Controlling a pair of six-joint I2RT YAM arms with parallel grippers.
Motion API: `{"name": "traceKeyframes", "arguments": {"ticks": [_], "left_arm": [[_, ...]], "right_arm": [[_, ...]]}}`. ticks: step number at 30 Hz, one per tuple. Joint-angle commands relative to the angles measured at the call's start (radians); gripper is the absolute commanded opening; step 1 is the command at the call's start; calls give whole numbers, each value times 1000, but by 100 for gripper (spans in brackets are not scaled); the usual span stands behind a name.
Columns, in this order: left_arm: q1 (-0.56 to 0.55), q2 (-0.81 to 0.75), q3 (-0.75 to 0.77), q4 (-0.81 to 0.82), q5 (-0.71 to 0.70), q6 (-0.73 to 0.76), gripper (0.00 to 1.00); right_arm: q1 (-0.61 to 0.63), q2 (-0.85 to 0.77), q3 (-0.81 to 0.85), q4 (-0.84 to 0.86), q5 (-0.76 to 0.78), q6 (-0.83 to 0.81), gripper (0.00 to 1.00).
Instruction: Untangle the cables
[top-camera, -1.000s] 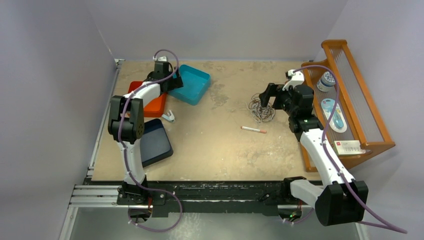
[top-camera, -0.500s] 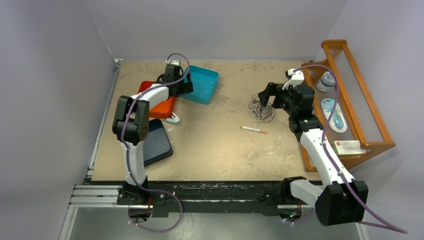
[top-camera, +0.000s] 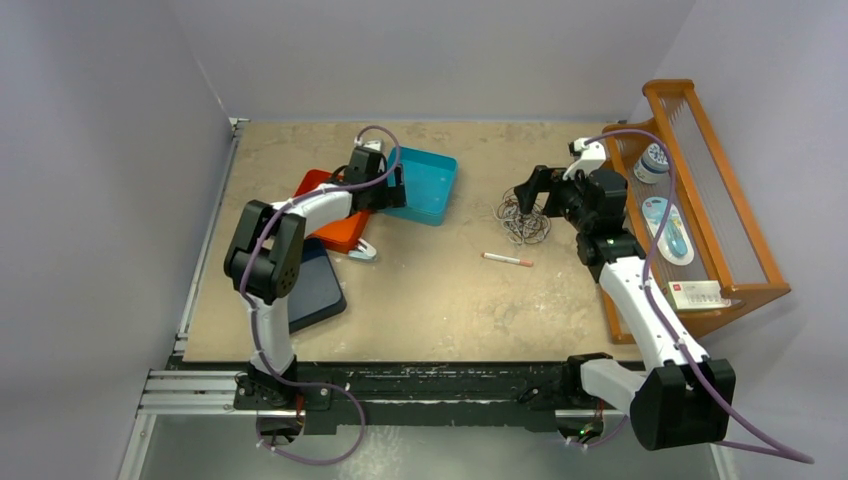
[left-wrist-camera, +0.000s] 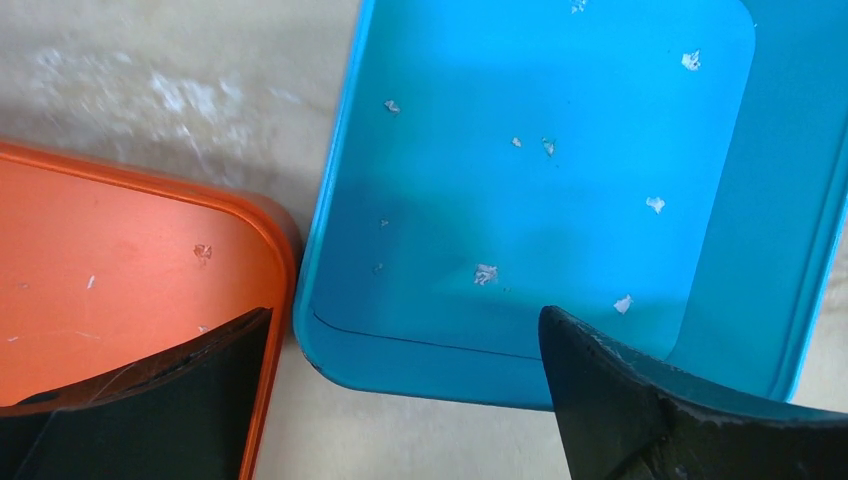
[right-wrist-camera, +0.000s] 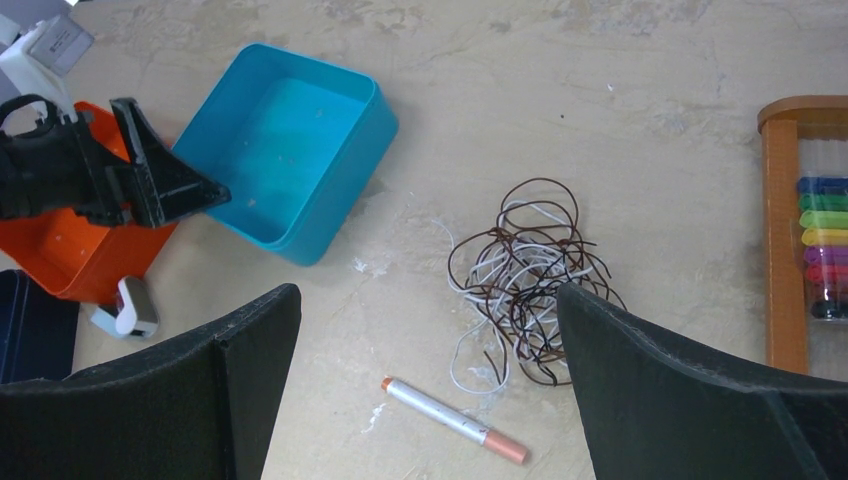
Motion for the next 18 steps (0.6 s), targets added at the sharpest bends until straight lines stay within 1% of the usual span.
{"name": "traceKeyframes", "arguments": {"ticks": [1,9,15,18], "left_arm": [[-22,-107,-61,-23,-19,-31,100],[-63,-163,-126,-17,-12,-54,100],[-91,-193,-161,-11,-11,-65,100],[-101,-206,-180,-4,1,-73,100]], "right_arm": [[5,8,1,51,-25,4,99],[4,28,8,56,-25,16,99],[4,57,17,23,50,41,99],[5,72,21,16,64,49,100]]}}
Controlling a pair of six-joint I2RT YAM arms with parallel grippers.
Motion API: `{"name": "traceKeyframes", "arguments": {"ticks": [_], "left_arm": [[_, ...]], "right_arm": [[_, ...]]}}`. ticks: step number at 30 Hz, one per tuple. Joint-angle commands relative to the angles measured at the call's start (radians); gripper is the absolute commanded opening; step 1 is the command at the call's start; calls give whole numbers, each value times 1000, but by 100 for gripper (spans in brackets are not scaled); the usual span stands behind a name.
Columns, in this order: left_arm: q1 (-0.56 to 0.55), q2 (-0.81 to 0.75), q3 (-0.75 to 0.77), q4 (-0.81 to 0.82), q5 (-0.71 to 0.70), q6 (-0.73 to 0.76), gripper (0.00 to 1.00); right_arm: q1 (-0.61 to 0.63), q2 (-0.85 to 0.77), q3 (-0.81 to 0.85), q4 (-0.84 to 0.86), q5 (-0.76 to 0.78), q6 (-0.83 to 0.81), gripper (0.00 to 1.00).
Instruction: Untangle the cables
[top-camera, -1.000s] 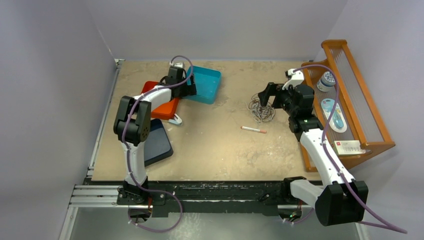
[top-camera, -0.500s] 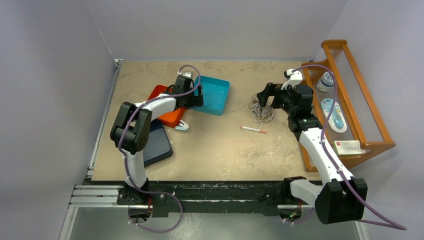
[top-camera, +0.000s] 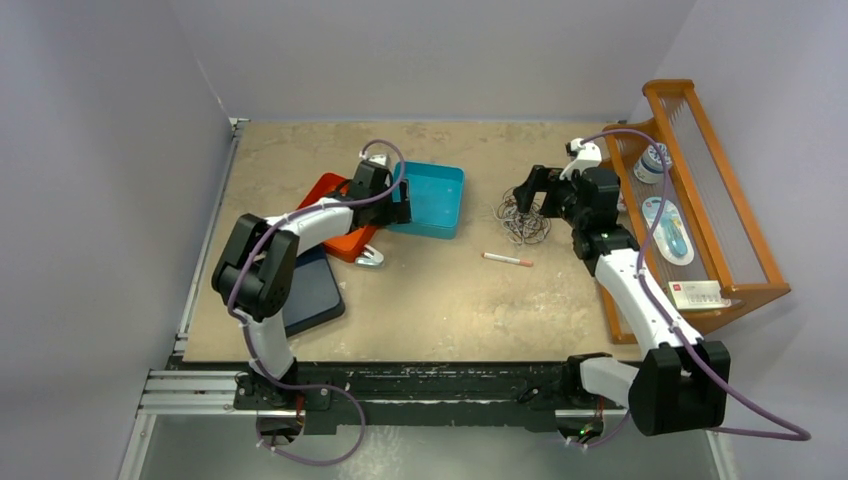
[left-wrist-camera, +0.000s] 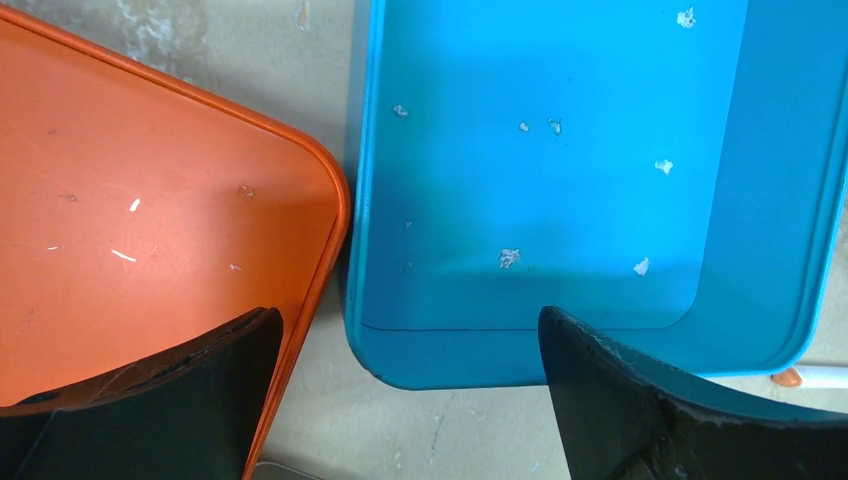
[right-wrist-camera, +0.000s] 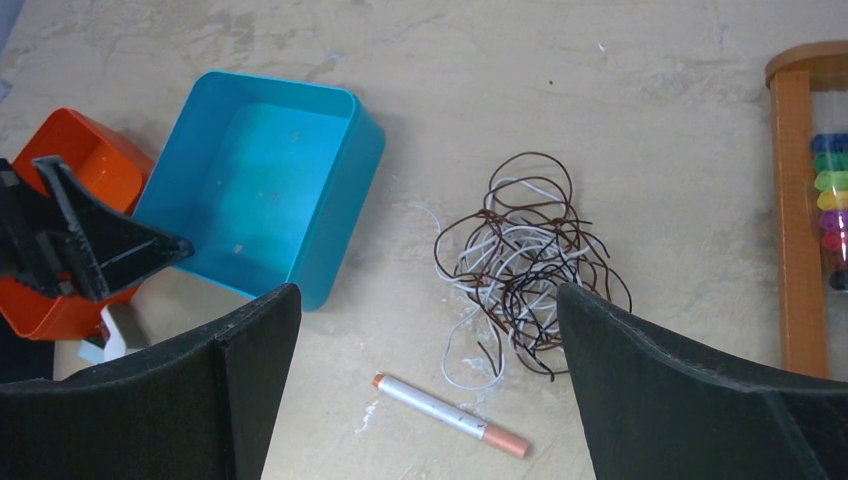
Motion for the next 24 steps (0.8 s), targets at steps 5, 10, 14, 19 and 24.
{"name": "traceKeyframes", "arguments": {"ticks": [5,10,14,19,24], "left_arm": [[-50,-89,-49,38,27,-46,100],[-73,-151,-59,11,-22,-69,100],[-73,-252,-36,-55,-125,-72,100],[-72,-337,0,-128,-239,-54,100],[-72,-385,-27,-133,-266,-43,100]], "right_arm": [[4,33,23,12,56,35,99],[4,79,39,-18,121,58,98],[4,102,48,-65,160,72,94],[4,126,60,-85,189,55,81],[4,180,98,-124,195,27,65]]}}
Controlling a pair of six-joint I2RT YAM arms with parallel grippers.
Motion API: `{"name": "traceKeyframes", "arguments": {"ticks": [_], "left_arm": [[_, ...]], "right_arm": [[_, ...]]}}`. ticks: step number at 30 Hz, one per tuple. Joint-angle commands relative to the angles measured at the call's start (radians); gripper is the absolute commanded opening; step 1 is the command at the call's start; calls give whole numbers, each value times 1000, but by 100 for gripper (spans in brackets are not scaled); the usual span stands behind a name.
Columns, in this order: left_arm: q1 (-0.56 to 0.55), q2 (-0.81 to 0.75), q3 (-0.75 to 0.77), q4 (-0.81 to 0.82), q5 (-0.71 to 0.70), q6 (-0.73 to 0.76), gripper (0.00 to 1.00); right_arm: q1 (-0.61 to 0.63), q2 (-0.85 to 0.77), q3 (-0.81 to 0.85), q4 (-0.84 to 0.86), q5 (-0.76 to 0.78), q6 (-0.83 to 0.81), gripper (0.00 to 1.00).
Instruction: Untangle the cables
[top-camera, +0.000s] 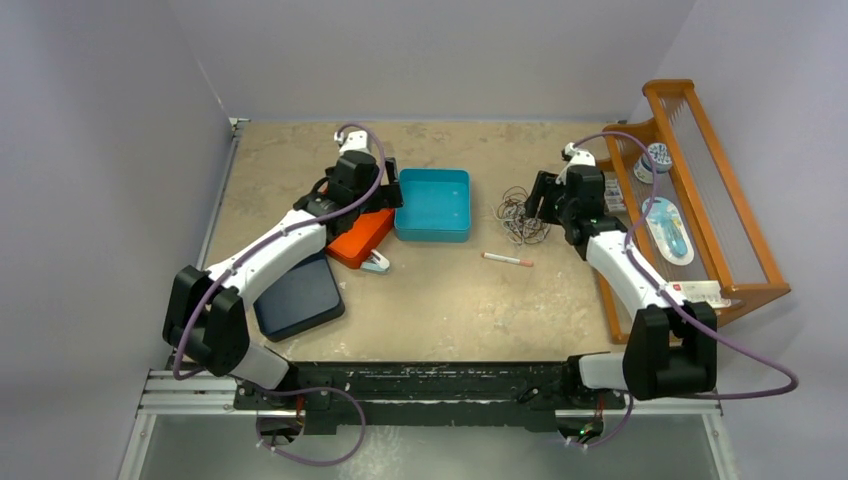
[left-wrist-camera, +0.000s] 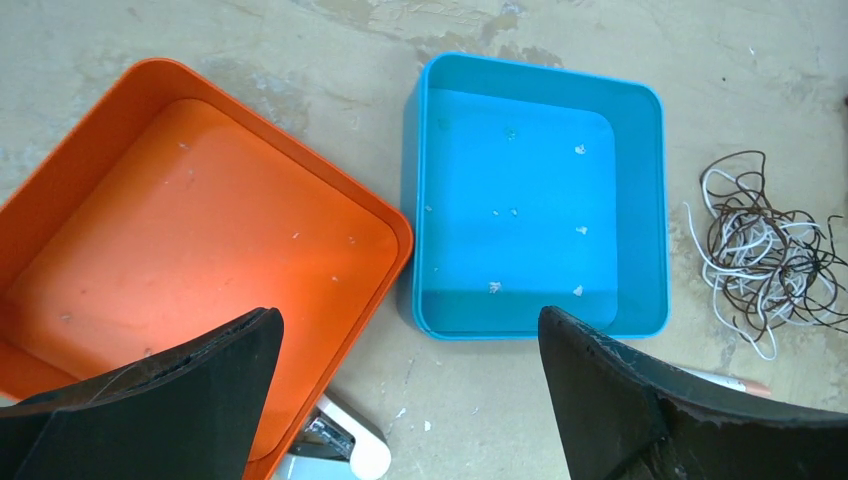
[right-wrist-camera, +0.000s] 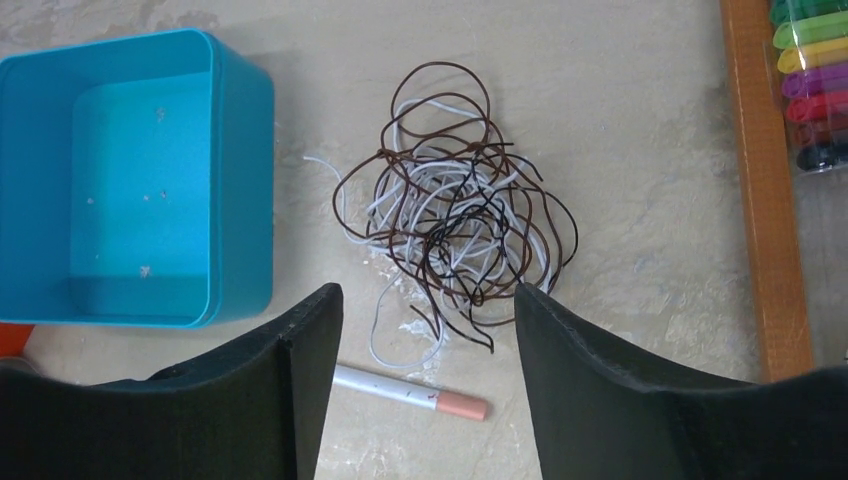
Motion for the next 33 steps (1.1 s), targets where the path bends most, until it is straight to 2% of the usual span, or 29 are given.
{"name": "traceKeyframes", "arguments": {"ticks": [1,5,16,24,30,33], "left_arm": [[3,-36,0,-16,-59,8,100],[3,-23,-13,0,-41,6,100],[3,-10,-30,39,5,0,100],[3,0,-35,55,21,0,99],[3,0,-30,61,27,0,99],[2,1,-30,66,31,1,99]], "right_arm": [[4,41,82,-27,32,-23,63],[4,101,138,-62,70,-62,58],[4,207,188,-107,51,-108,44],[16,238,196,-111,15,-130,45],[38,193,194,-88,-40,-148,57],[57,190,202,-114,-47,-145,58]]}}
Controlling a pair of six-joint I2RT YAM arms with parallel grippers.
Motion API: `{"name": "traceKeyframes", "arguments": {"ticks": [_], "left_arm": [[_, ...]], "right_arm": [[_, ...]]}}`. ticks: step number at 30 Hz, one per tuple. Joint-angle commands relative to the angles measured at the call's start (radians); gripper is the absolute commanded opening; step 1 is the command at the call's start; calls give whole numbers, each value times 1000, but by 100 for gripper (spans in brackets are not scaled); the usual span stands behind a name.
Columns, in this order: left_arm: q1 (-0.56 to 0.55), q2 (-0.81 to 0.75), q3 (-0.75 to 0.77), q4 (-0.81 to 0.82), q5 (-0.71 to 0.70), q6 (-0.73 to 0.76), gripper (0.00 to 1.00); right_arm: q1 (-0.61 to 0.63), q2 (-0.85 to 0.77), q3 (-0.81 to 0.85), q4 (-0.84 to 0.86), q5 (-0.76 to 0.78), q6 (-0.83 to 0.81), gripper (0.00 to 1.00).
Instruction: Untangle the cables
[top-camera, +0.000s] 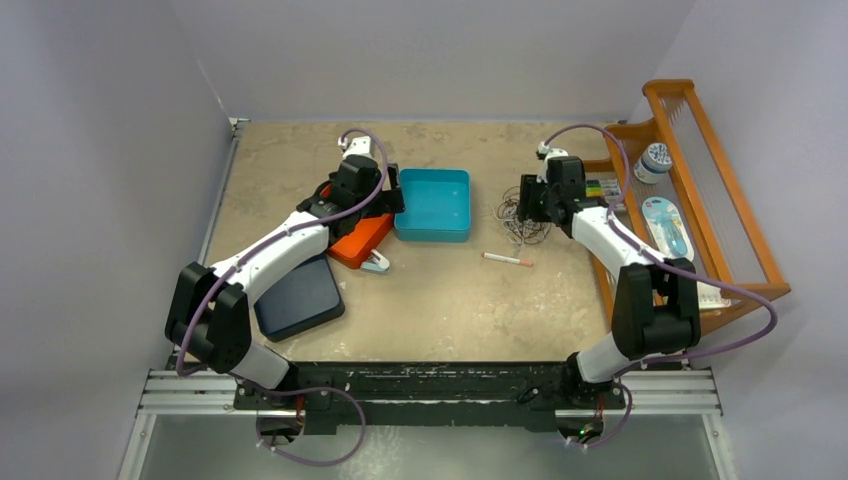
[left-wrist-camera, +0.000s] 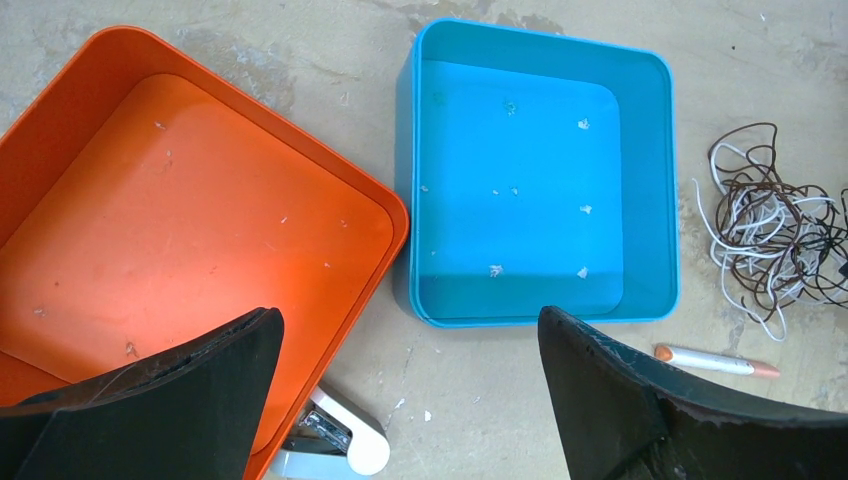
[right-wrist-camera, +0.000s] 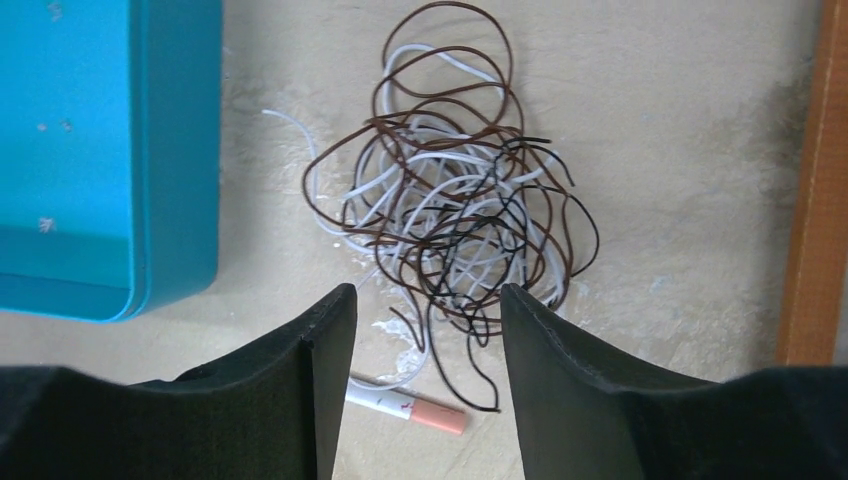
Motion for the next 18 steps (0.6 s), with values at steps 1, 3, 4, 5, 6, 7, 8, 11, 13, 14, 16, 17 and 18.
{"name": "traceKeyframes", "arguments": {"ticks": [1,3,4,5,6,7,8,11,13,14,16,17,18], "left_arm": [[2,0,0,52,11,1,99],[2,-4,-5,52,10,1,99],[2,-5,-7,52,10,1,99],[2,-8,-11,52,10,1,99],[2,-11,-14,53,10,1,99],[2,-11,-18,56,11,-1,99],[2,-10,-20,59,14,-2,99],[2,-6,-21,68,24,-4,99],[2,-1,-18,73,30,-5,99],[2,-3,-16,74,32,-5,99],[2,-3,-16,75,28,-5,99],[2,-3,-18,75,25,-4,99],[4,-3,-19,75,24,-3,99]], "right_arm": [[31,-41,53,-22,-36,-15,57],[40,-27,61,-54,-13,-7,52],[45,-21,66,-73,4,-2,49],[50,-16,69,-90,25,1,47],[53,-13,71,-102,49,6,46],[55,-13,73,-114,70,8,45],[57,-13,75,-123,89,10,44],[59,-8,86,-142,129,16,44],[63,-1,97,-155,149,16,43],[64,4,101,-160,157,17,43],[66,14,107,-167,168,13,41],[66,20,110,-166,173,11,40],[66,25,114,-168,180,10,37]]}}
